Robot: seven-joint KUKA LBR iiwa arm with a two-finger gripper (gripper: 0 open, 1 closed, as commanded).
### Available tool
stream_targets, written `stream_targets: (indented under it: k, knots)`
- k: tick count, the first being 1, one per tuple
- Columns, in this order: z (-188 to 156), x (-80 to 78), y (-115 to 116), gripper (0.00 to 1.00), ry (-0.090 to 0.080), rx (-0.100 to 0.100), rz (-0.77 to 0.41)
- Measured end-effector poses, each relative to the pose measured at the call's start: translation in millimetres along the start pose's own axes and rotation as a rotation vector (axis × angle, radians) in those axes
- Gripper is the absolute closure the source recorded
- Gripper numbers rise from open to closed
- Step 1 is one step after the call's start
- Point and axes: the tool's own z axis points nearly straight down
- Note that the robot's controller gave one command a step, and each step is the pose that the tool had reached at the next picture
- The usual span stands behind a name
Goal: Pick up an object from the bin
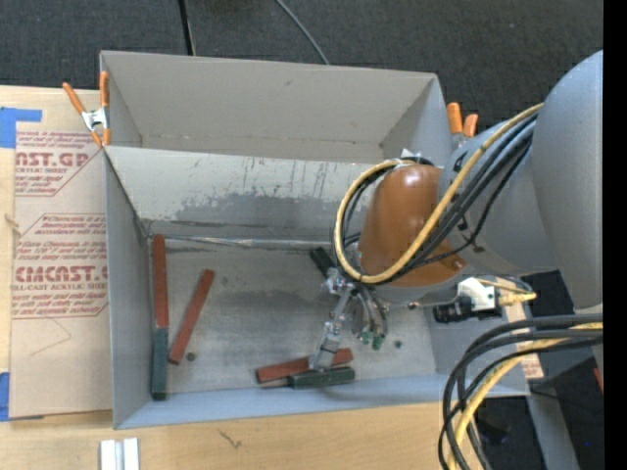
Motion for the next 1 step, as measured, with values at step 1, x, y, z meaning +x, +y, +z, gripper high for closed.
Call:
stream_targets:
  k: [1]
  knots:
    - [-0.5, -0.5, 0.5, 0.0, -0.002, -0.001, 0.0]
